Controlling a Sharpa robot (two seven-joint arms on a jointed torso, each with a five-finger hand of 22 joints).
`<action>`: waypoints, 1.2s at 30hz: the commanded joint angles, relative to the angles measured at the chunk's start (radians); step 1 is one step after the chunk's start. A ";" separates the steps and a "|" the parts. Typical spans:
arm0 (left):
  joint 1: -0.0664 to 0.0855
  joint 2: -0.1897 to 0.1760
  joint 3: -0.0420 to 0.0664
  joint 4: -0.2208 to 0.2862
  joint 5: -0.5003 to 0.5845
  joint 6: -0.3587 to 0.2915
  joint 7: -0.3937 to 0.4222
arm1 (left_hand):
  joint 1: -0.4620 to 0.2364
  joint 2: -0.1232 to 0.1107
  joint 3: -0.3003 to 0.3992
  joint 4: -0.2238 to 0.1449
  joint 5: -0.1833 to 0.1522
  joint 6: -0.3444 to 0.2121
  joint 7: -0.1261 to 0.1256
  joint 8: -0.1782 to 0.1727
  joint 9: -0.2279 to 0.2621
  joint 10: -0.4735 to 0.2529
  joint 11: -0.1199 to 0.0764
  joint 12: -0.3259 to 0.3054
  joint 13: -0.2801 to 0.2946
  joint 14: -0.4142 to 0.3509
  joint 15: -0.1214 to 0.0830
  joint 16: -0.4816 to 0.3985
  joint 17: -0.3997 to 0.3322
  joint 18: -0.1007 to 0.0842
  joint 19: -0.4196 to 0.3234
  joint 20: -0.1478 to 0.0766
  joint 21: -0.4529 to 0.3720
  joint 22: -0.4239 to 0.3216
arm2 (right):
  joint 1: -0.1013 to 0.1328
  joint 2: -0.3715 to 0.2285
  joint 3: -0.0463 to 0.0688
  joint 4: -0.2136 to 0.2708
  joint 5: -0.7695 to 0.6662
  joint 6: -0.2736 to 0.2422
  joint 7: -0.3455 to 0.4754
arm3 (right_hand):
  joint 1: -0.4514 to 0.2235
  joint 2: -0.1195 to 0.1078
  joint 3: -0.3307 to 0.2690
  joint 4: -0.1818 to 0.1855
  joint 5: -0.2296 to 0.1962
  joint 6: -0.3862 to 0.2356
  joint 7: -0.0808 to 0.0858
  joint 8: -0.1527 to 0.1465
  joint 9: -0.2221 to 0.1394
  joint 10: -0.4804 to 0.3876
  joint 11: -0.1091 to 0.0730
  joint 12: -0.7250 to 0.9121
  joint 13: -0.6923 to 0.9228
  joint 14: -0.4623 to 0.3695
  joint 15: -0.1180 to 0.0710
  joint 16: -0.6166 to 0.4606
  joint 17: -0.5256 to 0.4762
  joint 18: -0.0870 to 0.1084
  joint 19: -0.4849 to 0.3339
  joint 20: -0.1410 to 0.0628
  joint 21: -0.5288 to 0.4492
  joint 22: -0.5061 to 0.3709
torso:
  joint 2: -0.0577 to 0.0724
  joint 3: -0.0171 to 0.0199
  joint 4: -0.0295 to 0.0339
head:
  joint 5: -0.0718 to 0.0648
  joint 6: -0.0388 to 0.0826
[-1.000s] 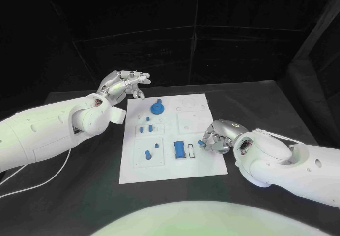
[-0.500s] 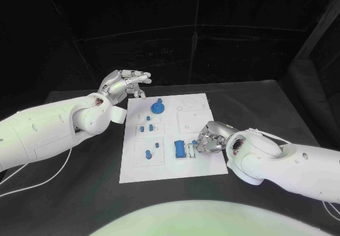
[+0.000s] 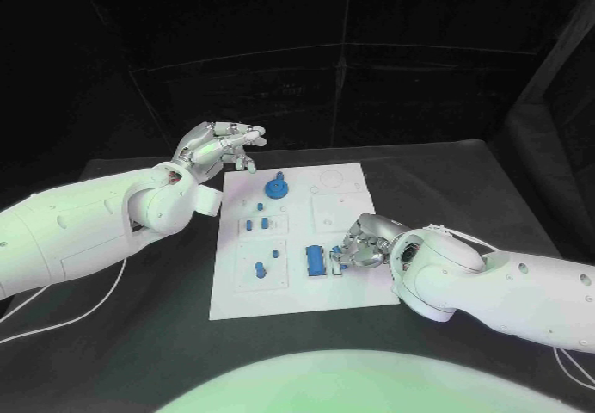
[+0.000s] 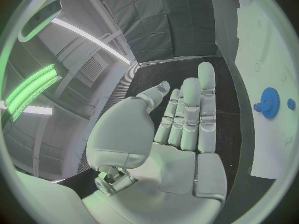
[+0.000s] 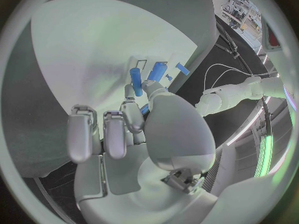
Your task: Assemble the parts on the task board
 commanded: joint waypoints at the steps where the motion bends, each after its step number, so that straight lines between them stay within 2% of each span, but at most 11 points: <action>1: 0.002 -0.001 0.001 0.002 0.004 0.012 0.000 | 0.003 -0.001 -0.006 0.001 0.005 -0.009 0.000 0.003 0.001 -0.006 0.000 0.005 0.001 -0.008 0.002 0.004 -0.001 0.013 -0.005 0.003 -0.004 -0.001 | 0.001 0.006 0.000 0.000 0.013 0.031 -0.020 | -0.011 0.002 -0.004 0.008 0.008 0.009 -0.001 -0.004 0.002 0.004 0.000 -0.001 0.002 0.074 0.007 -0.001 0.109 -0.012 0.004 0.000 -0.003 0.029 | 0.000 0.0003 -0.0014 | -0.001 -0.001; 11: 0.002 0.001 0.001 0.003 0.004 0.018 -0.003 | 0.003 -0.001 -0.006 0.001 0.005 -0.009 0.000 0.003 0.001 -0.006 0.000 0.005 0.001 -0.008 0.002 0.004 -0.001 0.013 -0.005 0.003 -0.004 -0.001 | 0.001 0.019 0.000 -0.009 0.014 0.065 -0.024 | -0.036 0.014 -0.028 0.031 0.038 0.029 -0.010 0.006 0.014 0.006 -0.006 -0.007 -0.001 0.075 0.003 0.000 0.112 -0.012 0.005 -0.002 -0.003 0.030 | 0.001 0.0001 -0.0003 | 0.000 -0.003; 26: 0.002 0.000 0.001 0.003 0.004 0.019 -0.004 | 0.003 -0.001 -0.006 0.001 0.005 -0.009 0.000 0.003 0.001 -0.006 0.000 0.005 0.001 -0.008 0.002 0.004 -0.001 0.013 -0.005 0.003 -0.004 -0.001 | 0.001 0.030 0.000 -0.022 0.014 0.076 -0.020 | -0.039 0.015 -0.036 0.034 0.038 0.036 -0.013 0.010 0.018 0.008 -0.009 -0.002 0.003 0.074 0.001 0.000 0.111 -0.012 0.005 -0.004 -0.003 0.030 | 0.000 0.0004 -0.0013 | 0.002 -0.007; 28: 0.002 0.000 0.001 0.003 0.004 0.019 -0.004 | 0.003 -0.001 -0.006 0.001 0.005 -0.009 0.000 0.003 0.001 -0.006 0.000 0.005 0.001 -0.008 0.002 0.004 -0.001 0.013 -0.005 0.003 -0.004 -0.001 | 0.001 0.031 0.000 -0.023 0.014 0.073 -0.018 | -0.050 0.013 -0.051 0.042 0.002 0.037 -0.013 0.010 0.021 0.008 -0.009 -0.004 0.003 0.074 0.000 -0.001 0.110 -0.012 0.005 -0.005 -0.004 0.029 | 0.001 0.0005 -0.0010 | 0.003 -0.007; 29: 0.002 0.000 0.001 0.003 0.004 0.019 -0.004 | 0.003 -0.001 -0.006 0.001 0.005 -0.009 0.000 0.003 0.001 -0.006 0.000 0.005 0.001 -0.008 0.002 0.004 -0.001 0.013 -0.005 0.003 -0.004 -0.001 | 0.001 0.032 0.000 -0.024 0.014 0.071 -0.017 | -0.066 0.011 -0.069 0.053 -0.069 0.036 -0.012 0.009 0.023 0.009 -0.008 -0.005 0.002 0.074 0.001 -0.002 0.109 -0.013 0.005 -0.005 -0.004 0.029 | 0.001 0.0005 -0.0010 | 0.003 -0.007; 30: 0.002 0.000 0.001 0.003 0.004 0.019 -0.004 | 0.003 -0.001 -0.006 0.001 0.005 -0.009 0.000 0.003 0.001 -0.006 0.000 0.005 0.001 -0.008 0.002 0.004 -0.001 0.013 -0.005 0.003 -0.004 -0.001 | 0.001 0.032 0.000 -0.024 0.014 0.070 -0.017 | -0.071 0.011 -0.076 0.055 -0.108 0.036 -0.012 0.009 0.023 0.009 -0.008 -0.005 0.003 0.074 0.001 -0.002 0.109 -0.013 0.005 -0.004 -0.004 0.029 | 0.001 0.0005 -0.0010 | 0.003 -0.007; 31: 0.002 0.000 0.001 0.003 0.004 0.019 -0.005 | 0.003 -0.001 -0.006 0.001 0.005 -0.009 0.000 0.003 0.001 -0.006 0.000 0.005 0.001 -0.008 0.002 0.004 -0.001 0.013 -0.005 0.003 -0.004 -0.001 | 0.001 0.032 0.000 -0.025 0.014 0.067 -0.016 | -0.083 0.013 -0.096 0.059 -0.198 0.034 -0.012 0.008 0.026 0.009 -0.007 -0.006 0.004 0.074 0.002 -0.003 0.107 -0.012 0.005 -0.005 -0.005 0.029 | 0.001 0.0006 -0.0007 | 0.004 -0.007; 34: 0.002 0.000 0.001 0.003 0.004 0.019 -0.005 | 0.003 -0.001 -0.006 0.001 0.005 -0.009 0.000 0.003 0.001 -0.006 0.000 0.005 0.001 -0.008 0.002 0.004 -0.001 0.013 -0.005 0.003 -0.004 -0.001 | 0.001 0.029 0.000 -0.025 0.014 0.059 -0.014 | -0.099 0.022 -0.124 0.060 -0.274 0.031 -0.011 0.006 0.030 0.009 -0.006 -0.008 0.004 0.073 0.002 -0.004 0.106 -0.012 0.005 -0.004 -0.005 0.029 | 0.001 0.0004 -0.0001 | 0.004 -0.007; 36: 0.002 0.000 0.001 0.003 0.004 0.019 -0.005 | 0.003 -0.001 -0.006 0.001 0.005 -0.009 0.000 0.003 0.001 -0.006 0.000 0.005 0.001 -0.008 0.002 0.004 -0.001 0.013 -0.005 0.003 -0.004 -0.001 | 0.001 0.025 0.000 -0.023 0.011 0.050 -0.010 | -0.103 0.026 -0.133 0.060 -0.287 0.031 -0.011 0.005 0.032 0.008 -0.006 -0.008 0.004 0.073 0.002 -0.005 0.106 -0.012 0.005 -0.004 -0.006 0.028 | 0.000 0.0006 -0.0005 | 0.004 -0.007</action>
